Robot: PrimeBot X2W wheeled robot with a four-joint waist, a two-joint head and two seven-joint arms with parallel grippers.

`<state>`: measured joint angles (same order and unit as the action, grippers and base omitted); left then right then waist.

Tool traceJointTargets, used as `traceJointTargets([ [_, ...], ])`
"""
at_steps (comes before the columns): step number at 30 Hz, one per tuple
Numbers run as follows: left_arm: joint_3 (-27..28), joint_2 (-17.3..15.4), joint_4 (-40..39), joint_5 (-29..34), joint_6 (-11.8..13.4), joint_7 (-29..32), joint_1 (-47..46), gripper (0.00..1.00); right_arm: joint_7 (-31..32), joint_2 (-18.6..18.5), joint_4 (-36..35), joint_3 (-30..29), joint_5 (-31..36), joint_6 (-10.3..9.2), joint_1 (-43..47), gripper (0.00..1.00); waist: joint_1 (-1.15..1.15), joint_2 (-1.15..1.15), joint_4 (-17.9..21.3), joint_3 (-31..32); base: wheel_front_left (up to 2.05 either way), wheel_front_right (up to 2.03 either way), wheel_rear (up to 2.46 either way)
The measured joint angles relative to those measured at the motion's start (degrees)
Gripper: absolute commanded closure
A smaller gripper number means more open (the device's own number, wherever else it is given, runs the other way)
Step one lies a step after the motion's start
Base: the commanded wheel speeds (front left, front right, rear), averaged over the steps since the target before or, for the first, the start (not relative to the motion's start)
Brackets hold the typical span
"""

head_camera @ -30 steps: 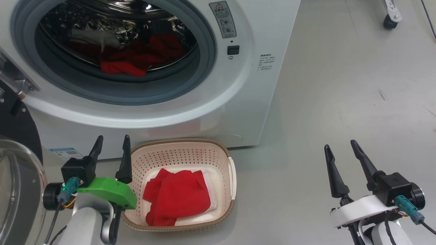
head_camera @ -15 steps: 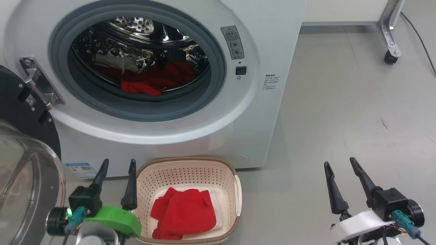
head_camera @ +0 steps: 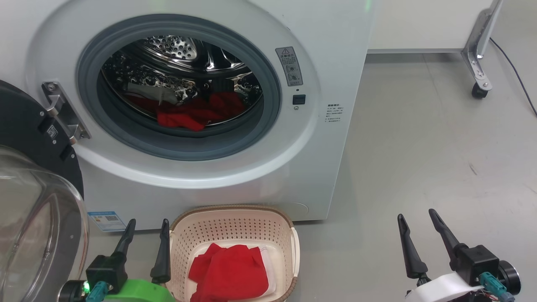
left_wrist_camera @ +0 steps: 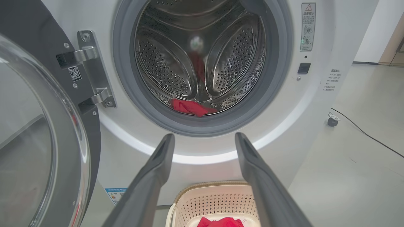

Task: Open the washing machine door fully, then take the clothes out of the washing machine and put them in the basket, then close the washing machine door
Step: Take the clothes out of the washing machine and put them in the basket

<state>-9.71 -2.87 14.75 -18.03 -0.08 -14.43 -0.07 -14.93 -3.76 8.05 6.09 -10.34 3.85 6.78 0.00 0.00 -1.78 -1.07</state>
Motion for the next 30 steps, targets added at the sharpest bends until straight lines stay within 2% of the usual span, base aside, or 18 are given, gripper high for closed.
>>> traceJointTargets([
  [30, -1.0, -0.1, -6.5, 0.0, 1.1, 0.8, 4.0, 0.0, 0.0, 0.1, -0.9, 0.5, 0.0, -0.47, 1.1, 0.0, 0.0, 0.0, -0.6, -0.2, 0.0, 0.0, 0.0],
])
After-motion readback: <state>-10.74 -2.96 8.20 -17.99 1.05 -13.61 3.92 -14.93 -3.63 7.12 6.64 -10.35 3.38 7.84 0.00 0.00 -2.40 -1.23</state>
